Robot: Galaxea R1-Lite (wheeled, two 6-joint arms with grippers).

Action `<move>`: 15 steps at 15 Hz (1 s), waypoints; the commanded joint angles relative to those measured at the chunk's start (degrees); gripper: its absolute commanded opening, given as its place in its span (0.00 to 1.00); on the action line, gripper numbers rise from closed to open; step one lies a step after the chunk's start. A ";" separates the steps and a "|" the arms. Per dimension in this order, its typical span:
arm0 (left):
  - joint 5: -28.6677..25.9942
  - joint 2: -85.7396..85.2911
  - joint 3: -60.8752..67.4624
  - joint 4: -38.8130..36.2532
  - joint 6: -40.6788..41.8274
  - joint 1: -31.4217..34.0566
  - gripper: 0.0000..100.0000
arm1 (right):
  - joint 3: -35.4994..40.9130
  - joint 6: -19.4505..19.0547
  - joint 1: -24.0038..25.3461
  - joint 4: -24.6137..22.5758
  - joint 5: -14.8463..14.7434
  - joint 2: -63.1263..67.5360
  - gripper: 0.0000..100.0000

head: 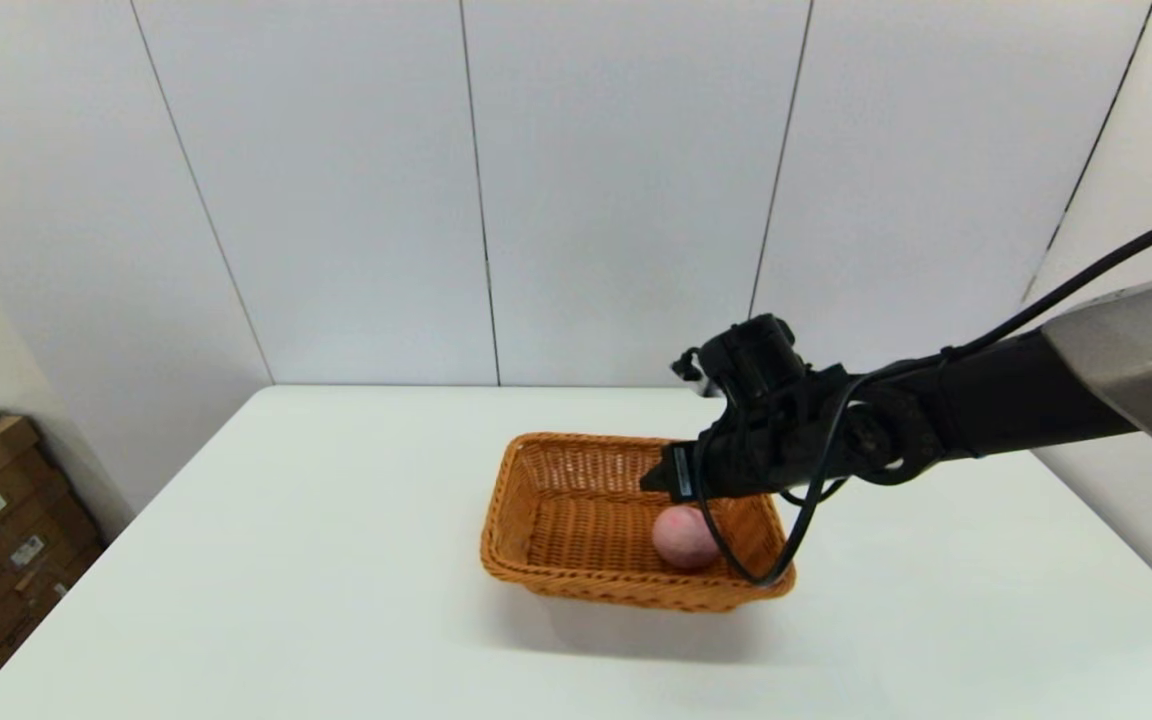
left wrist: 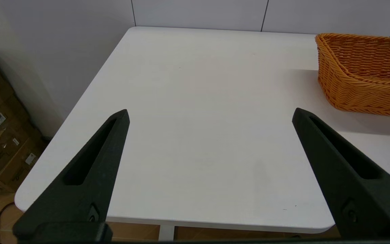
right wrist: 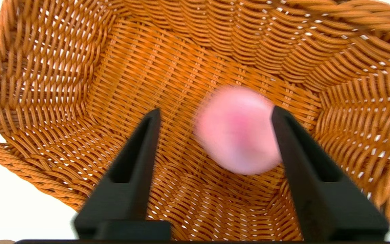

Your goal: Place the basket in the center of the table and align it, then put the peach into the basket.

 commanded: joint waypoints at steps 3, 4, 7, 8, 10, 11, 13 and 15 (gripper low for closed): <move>0.05 0.07 -0.01 0.06 -0.02 0.01 1.00 | -0.08 -0.05 -8.73 3.81 0.69 -9.30 1.00; 0.05 0.07 -0.01 0.06 -0.02 0.01 1.00 | 0.36 -0.31 -12.07 4.95 2.10 -10.89 1.00; 0.05 0.07 -0.01 0.06 -0.02 0.01 1.00 | 0.71 -3.83 -27.80 9.52 10.97 -14.49 1.00; 0.05 0.07 -0.01 0.06 -0.02 0.01 1.00 | 0.71 -5.50 -32.55 10.05 12.73 -14.67 1.00; 0.05 0.07 -0.01 0.06 -0.02 0.01 1.00 | 0.62 -8.49 -41.42 9.96 15.28 -13.70 1.00; 0.05 0.07 -0.01 0.06 -0.02 0.01 1.00 | 0.71 -10.95 -45.03 10.14 15.72 -13.08 1.00; 0.05 0.07 -0.01 0.06 -0.02 0.01 1.00 | 2.82 -13.76 -49.33 10.05 15.72 -13.96 1.00; 0.05 0.07 -0.01 0.06 -0.02 0.01 1.00 | 4.67 -14.37 -49.51 10.05 15.81 -17.57 1.00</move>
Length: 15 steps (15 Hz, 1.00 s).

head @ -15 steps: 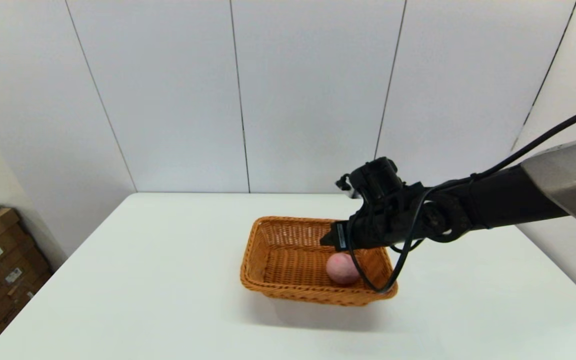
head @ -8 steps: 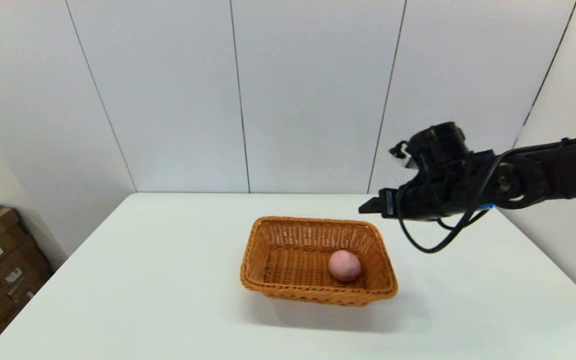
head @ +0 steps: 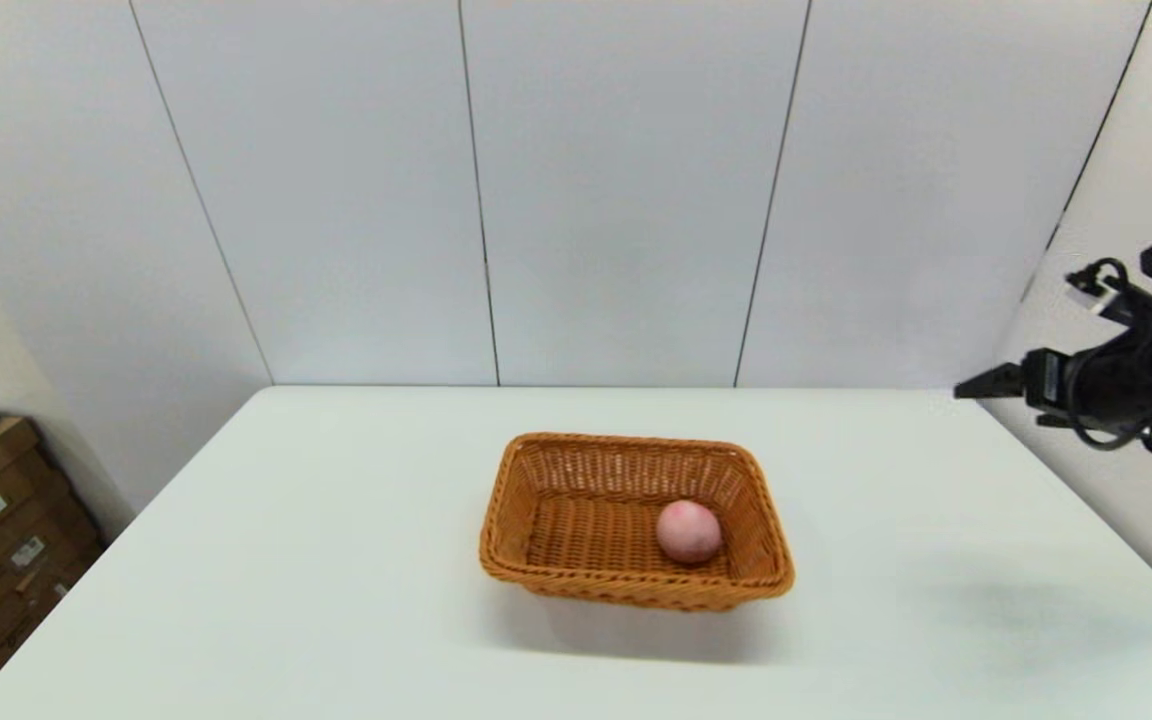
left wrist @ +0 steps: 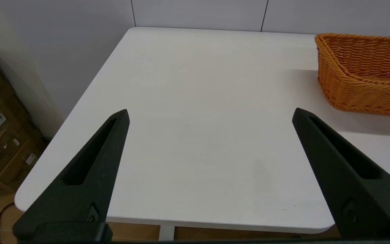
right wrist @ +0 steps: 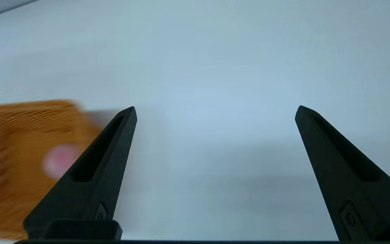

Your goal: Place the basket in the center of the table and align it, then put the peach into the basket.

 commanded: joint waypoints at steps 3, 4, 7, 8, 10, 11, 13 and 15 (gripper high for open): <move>-0.04 0.07 -0.01 -0.05 -0.39 0.01 1.00 | 5.17 -2.72 -3.28 0.85 3.67 -10.28 1.00; -0.04 0.07 -0.01 -0.05 -0.39 0.01 1.00 | 5.26 -2.81 -3.20 2.52 4.02 -11.95 1.00; -0.04 0.07 -0.01 -0.05 -0.39 0.01 1.00 | 5.87 -4.92 -2.14 7.01 7.54 -16.79 1.00; -0.04 0.07 -0.01 -0.05 -0.39 0.01 1.00 | 6.22 -5.09 -1.26 7.53 7.89 -18.10 1.00; -0.04 0.07 -0.01 -0.05 -0.39 0.01 1.00 | 8.33 -4.92 0.14 7.89 7.98 -21.88 1.00; -0.04 0.07 -0.01 -0.05 -0.39 0.01 1.00 | 9.65 -4.83 0.50 7.97 8.06 -23.99 1.00; -0.04 0.07 -0.01 -0.05 -0.39 0.01 1.00 | 13.61 -4.92 1.02 7.89 8.06 -29.79 1.00; -0.04 0.07 -0.01 -0.05 -0.39 0.01 1.00 | 19.50 -4.39 2.78 7.80 7.54 -39.11 1.00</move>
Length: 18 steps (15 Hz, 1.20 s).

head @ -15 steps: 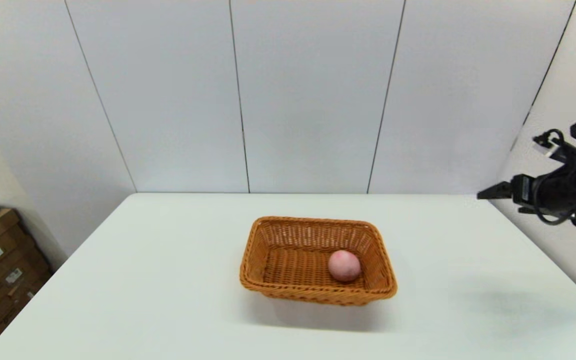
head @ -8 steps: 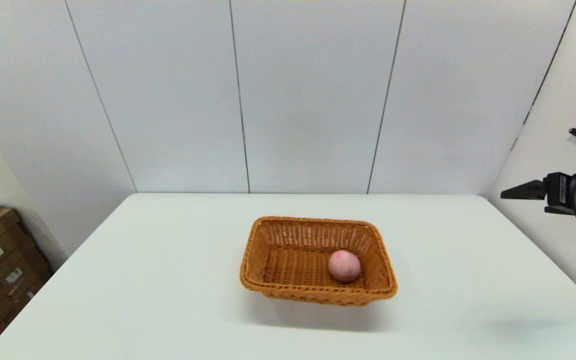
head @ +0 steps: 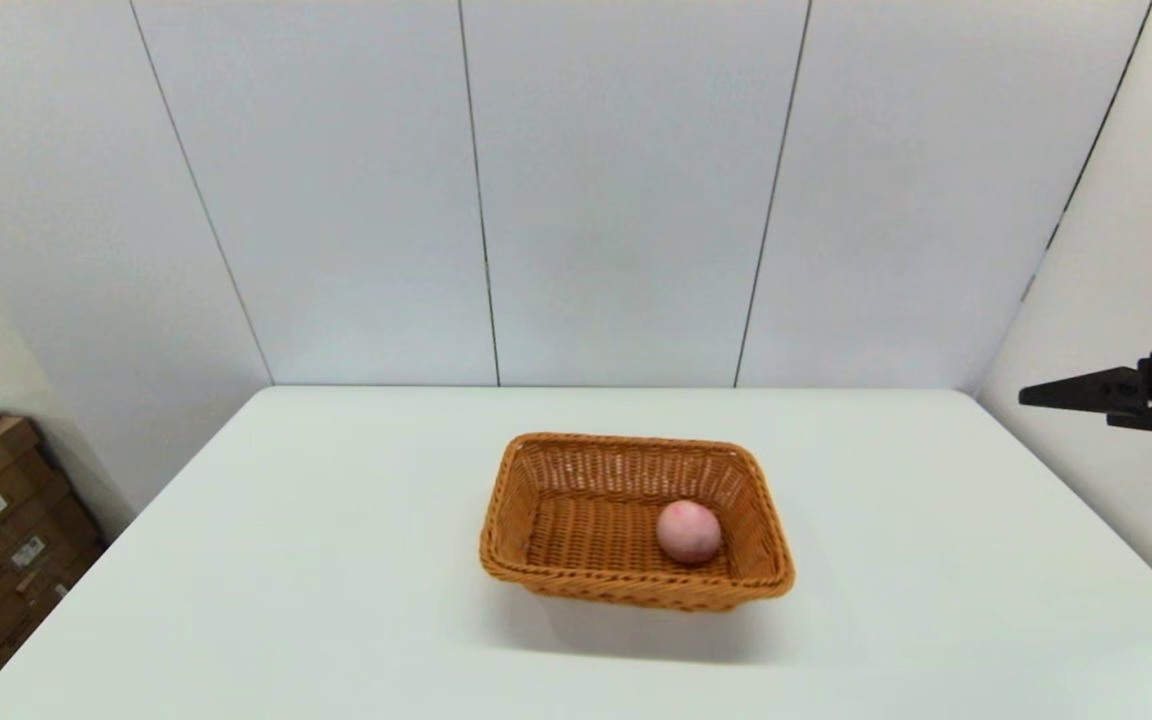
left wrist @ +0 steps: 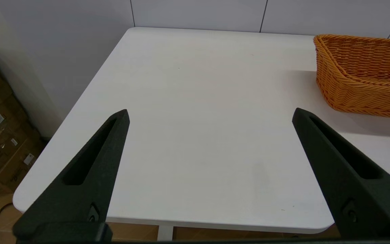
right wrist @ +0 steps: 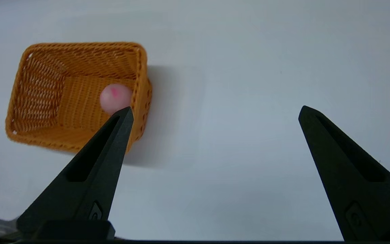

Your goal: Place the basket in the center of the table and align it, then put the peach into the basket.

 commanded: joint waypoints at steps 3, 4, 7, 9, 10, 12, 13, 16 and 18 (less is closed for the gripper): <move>0.02 0.07 -0.01 0.06 -0.04 0.01 1.00 | 19.40 4.59 14.51 -0.09 -9.73 -32.69 1.00; 0.02 0.07 -0.01 0.06 -0.04 0.01 1.00 | 21.86 6.79 19.34 0.00 -13.77 -37.79 1.00; 0.02 0.07 -0.01 0.06 -0.04 0.01 1.00 | 28.01 6.53 15.92 -0.62 -16.41 -52.20 1.00; 0.02 0.07 -0.01 0.06 -0.04 0.01 1.00 | 30.74 6.61 14.25 -0.80 -17.64 -58.09 1.00; 0.02 0.07 -0.01 0.06 -0.04 0.01 1.00 | 32.14 6.53 14.33 -0.71 -17.73 -60.99 1.00; 0.02 0.07 -0.01 0.06 -0.04 0.01 1.00 | 34.87 6.35 14.42 -0.80 -18.43 -65.91 1.00; 0.02 0.07 -0.01 0.06 -0.04 0.01 1.00 | 36.45 5.91 14.77 -0.80 -18.87 -69.07 1.00; 0.02 0.07 -0.01 0.06 -0.04 0.01 1.00 | 42.34 3.19 16.00 -0.88 -22.65 -76.63 1.00; 0.02 0.07 -0.01 0.06 -0.04 0.01 1.00 | 47.17 1.43 15.92 -1.67 -25.38 -81.73 1.00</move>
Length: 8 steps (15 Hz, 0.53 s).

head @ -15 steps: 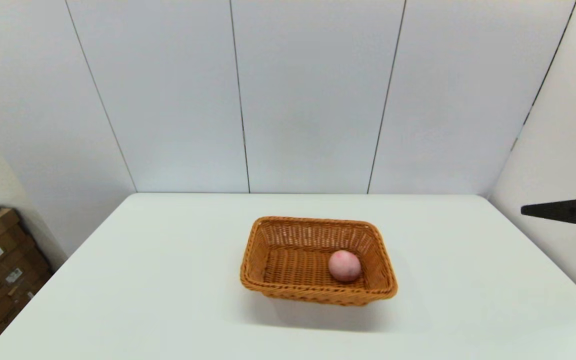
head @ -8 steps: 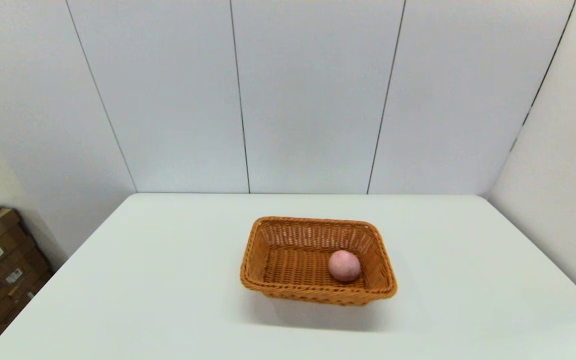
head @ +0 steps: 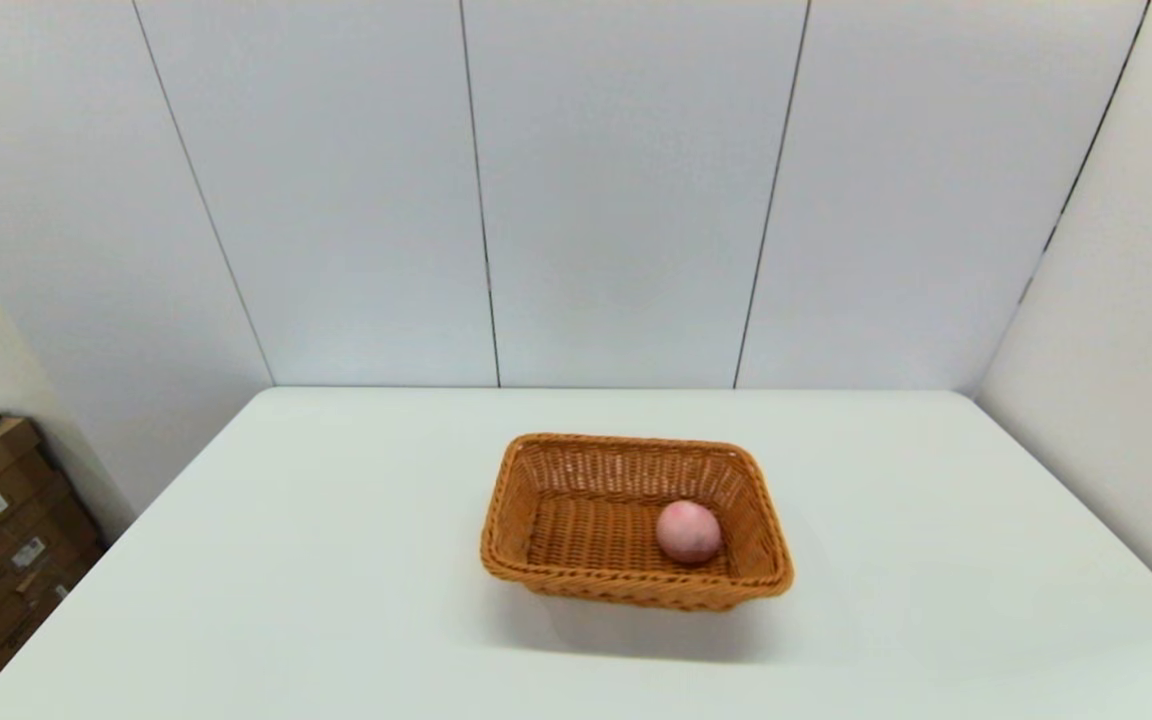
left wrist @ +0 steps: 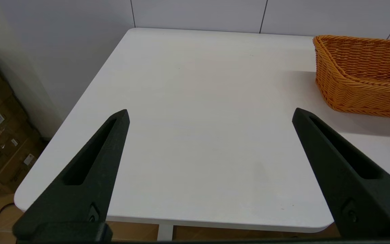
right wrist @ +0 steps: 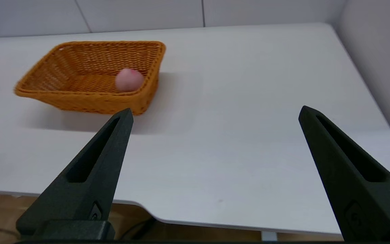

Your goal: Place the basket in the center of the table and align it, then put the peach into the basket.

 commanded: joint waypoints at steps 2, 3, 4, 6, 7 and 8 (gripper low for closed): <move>0.05 0.07 -0.01 0.04 -0.04 0.01 1.00 | 12.66 -3.57 0.36 -6.86 -6.69 -11.00 1.00; 0.05 0.07 -0.01 0.04 -0.04 0.01 1.00 | 14.15 -3.66 0.36 -8.53 -7.66 -11.00 1.00; 0.05 0.07 -0.01 0.04 -0.04 0.01 1.00 | 14.77 -3.48 0.36 -9.06 -7.92 -11.00 1.00; 0.05 0.07 -0.01 0.04 -0.04 0.01 1.00 | 16.44 -3.48 0.36 -9.15 -6.34 -11.00 1.00; 0.05 0.07 -0.01 0.04 -0.04 0.01 1.00 | 17.14 -3.66 0.36 -9.06 -5.72 -11.00 1.00; 0.05 0.07 -0.01 0.04 -0.04 0.01 1.00 | 17.14 -3.66 0.36 -9.24 -5.72 -11.00 1.00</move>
